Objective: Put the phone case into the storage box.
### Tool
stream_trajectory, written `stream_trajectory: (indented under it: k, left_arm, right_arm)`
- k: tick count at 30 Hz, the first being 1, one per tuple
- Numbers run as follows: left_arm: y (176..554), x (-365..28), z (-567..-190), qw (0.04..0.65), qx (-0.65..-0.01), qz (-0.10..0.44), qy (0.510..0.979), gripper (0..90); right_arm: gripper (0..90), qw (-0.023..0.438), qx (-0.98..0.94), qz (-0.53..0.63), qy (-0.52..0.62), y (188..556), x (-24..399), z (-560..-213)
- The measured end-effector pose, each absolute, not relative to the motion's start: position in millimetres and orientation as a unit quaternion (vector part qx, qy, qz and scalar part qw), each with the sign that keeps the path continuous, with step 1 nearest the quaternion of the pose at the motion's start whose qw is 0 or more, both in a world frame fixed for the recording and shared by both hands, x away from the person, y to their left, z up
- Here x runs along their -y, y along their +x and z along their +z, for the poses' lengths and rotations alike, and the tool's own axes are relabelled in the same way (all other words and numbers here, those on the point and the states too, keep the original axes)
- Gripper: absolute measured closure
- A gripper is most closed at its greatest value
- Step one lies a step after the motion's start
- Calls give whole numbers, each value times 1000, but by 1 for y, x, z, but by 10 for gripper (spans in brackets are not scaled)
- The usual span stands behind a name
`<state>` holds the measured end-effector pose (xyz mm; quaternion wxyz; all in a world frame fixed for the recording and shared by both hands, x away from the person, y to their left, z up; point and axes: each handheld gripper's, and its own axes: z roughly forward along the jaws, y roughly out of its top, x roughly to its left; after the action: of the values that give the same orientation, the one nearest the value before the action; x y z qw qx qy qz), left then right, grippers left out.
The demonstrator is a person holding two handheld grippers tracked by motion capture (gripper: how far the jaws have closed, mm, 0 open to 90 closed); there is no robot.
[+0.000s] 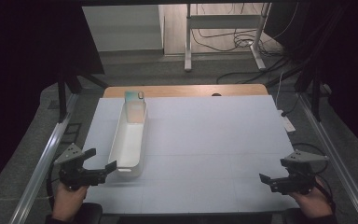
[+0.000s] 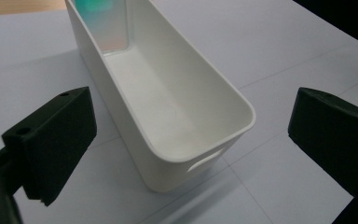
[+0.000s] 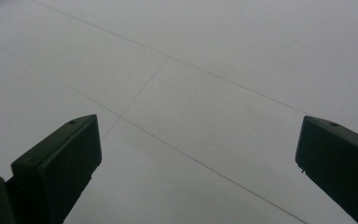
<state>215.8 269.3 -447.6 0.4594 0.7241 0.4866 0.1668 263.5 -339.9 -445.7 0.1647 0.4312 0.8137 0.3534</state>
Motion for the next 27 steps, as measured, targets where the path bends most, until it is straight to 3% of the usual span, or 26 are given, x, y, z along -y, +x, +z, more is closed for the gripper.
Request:
stream_trajectory:
  k: [27]
  left_arm:
    - [197,-282,-456,437,-503,170,726,20]
  right_arm:
    - [0,165,-815,352,431,264,340,-446]
